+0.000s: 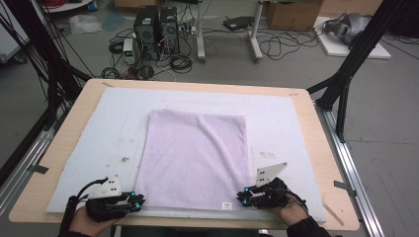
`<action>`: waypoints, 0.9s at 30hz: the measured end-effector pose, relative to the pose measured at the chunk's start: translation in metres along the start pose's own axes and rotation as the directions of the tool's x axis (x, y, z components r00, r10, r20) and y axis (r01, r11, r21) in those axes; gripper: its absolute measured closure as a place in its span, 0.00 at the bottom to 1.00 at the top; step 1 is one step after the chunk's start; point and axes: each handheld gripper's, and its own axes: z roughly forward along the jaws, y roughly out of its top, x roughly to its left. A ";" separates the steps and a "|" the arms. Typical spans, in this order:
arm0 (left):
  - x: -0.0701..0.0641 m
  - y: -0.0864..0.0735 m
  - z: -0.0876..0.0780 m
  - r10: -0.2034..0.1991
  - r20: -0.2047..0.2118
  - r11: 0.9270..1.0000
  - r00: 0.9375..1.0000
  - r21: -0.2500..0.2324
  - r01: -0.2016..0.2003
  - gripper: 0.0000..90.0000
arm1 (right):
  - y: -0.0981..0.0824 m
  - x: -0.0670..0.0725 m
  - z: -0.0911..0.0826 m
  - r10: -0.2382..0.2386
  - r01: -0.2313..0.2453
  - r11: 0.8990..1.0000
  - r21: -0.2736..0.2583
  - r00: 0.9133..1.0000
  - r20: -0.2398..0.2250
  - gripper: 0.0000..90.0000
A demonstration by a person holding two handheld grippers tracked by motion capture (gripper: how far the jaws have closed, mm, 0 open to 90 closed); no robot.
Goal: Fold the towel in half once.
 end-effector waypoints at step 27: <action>0.002 -0.006 0.002 0.001 -0.017 1.000 1.000 -0.001 -0.001 0.82 | -0.003 0.002 0.004 -0.002 0.002 1.000 -0.013 1.000 -0.002 0.74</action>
